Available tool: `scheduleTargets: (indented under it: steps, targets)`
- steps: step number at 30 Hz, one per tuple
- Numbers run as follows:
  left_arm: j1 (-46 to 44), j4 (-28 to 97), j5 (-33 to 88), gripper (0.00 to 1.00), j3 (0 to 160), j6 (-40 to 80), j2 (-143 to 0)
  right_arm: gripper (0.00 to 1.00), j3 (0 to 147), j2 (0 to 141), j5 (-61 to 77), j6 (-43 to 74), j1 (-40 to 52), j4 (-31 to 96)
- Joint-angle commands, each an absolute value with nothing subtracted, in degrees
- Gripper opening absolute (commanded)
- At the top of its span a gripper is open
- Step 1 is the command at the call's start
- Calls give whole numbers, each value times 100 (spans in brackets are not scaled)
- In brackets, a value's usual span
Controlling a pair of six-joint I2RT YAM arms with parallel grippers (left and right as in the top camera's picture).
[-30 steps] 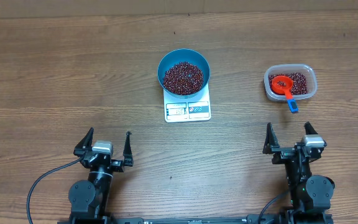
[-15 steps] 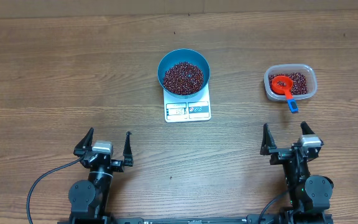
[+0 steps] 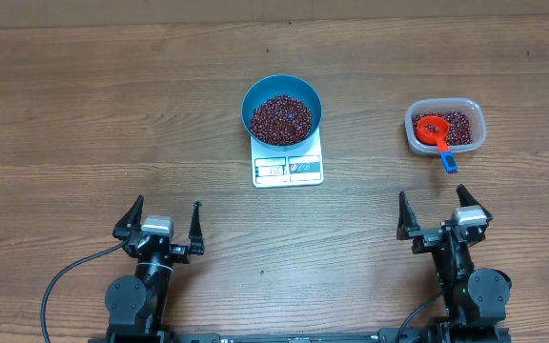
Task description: Scoop item into bowl and weigh 150g on scale
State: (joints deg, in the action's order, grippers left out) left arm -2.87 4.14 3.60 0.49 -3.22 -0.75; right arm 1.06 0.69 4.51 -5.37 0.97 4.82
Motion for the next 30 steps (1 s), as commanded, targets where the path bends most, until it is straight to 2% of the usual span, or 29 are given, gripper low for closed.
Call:
scheduleTargets:
  steps: [1,30]
  targets:
    - [-255,427,301,100,27,-412,-25,100,43,14,349,-432,145,486]
    - [-255,427,301,100,27,-412,-25,100,43,14,395,-172,143,447]
